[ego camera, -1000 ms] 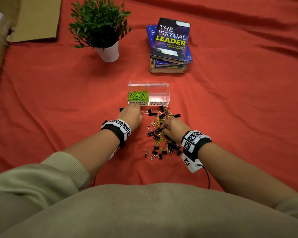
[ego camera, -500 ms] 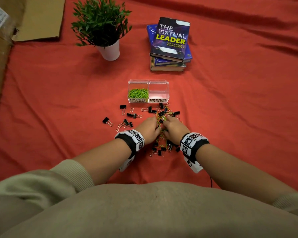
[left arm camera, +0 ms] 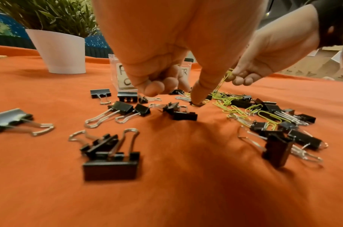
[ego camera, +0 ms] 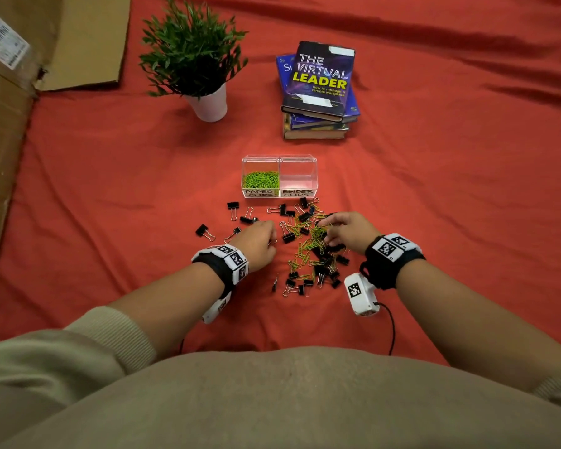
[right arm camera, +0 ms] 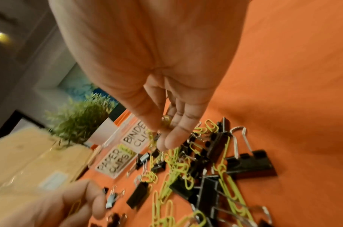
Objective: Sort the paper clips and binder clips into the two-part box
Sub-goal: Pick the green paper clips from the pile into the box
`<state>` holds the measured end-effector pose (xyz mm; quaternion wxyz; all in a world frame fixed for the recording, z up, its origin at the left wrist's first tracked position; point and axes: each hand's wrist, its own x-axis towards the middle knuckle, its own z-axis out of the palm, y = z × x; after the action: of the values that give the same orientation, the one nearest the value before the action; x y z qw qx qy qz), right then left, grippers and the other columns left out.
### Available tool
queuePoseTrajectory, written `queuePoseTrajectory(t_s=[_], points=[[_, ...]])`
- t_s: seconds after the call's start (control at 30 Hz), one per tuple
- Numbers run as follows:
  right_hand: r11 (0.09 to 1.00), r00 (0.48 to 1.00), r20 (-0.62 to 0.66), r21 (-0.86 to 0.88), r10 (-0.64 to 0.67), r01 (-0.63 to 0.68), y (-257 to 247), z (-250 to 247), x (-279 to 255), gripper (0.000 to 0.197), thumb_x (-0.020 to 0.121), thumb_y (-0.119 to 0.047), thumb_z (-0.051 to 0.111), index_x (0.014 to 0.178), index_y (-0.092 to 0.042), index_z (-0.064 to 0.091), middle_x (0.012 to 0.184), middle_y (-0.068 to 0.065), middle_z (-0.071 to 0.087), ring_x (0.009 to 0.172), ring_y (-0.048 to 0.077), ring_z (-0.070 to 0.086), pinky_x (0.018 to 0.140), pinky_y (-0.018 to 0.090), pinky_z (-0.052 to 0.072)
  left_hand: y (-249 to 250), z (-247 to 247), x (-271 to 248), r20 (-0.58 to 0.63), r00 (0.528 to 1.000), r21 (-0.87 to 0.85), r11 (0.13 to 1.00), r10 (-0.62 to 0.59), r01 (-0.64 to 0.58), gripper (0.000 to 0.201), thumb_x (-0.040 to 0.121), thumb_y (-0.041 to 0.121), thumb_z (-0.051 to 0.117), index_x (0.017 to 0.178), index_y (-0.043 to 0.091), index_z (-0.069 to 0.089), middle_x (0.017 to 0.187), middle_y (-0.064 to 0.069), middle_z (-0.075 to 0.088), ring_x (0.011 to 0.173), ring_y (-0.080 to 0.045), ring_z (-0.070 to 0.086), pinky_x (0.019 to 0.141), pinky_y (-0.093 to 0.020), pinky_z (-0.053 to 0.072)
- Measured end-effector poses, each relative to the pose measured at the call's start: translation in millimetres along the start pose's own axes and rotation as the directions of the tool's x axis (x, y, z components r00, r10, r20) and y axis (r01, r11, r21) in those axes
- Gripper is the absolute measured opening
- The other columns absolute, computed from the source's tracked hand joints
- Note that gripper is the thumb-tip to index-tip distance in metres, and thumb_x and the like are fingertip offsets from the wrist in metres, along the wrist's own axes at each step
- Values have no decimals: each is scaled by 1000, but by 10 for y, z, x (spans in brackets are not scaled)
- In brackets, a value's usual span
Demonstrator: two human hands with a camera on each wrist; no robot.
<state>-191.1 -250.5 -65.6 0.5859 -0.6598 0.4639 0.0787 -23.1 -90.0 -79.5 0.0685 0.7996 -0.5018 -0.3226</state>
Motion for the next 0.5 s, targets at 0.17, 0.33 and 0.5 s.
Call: queuePoseTrajectory(t_s=[0.17, 0.33, 0.5], points=[[930, 998, 22, 364, 56, -60, -107, 14, -92, 29, 88, 7, 33, 76, -1, 58, 74, 14, 55, 63, 22, 56, 59, 26, 51, 238, 103, 87, -82, 993, 61, 995, 86, -81, 21, 88, 18, 53, 109, 15, 52, 114, -7, 57, 104, -26, 56, 85, -37, 48], [813, 994, 94, 574, 51, -96, -106, 47, -163, 31, 82, 7, 22, 69, -4, 47, 77, 17, 57, 70, 29, 57, 68, 34, 50, 310, 122, 222, -71, 997, 123, 992, 41, -32, 25, 91, 18, 52, 116, 13, 51, 116, -10, 55, 107, -32, 56, 87, -42, 49], [802, 993, 86, 587, 81, -116, -103, 51, -137, 29, 93, -19, 39, 69, -10, 51, 68, 9, 55, 58, 21, 53, 55, 28, 47, 149, 62, 208, -77, 997, 179, 984, 3, 11, 21, 93, 14, 47, 113, 8, 52, 116, -15, 54, 108, -35, 56, 84, -43, 48]])
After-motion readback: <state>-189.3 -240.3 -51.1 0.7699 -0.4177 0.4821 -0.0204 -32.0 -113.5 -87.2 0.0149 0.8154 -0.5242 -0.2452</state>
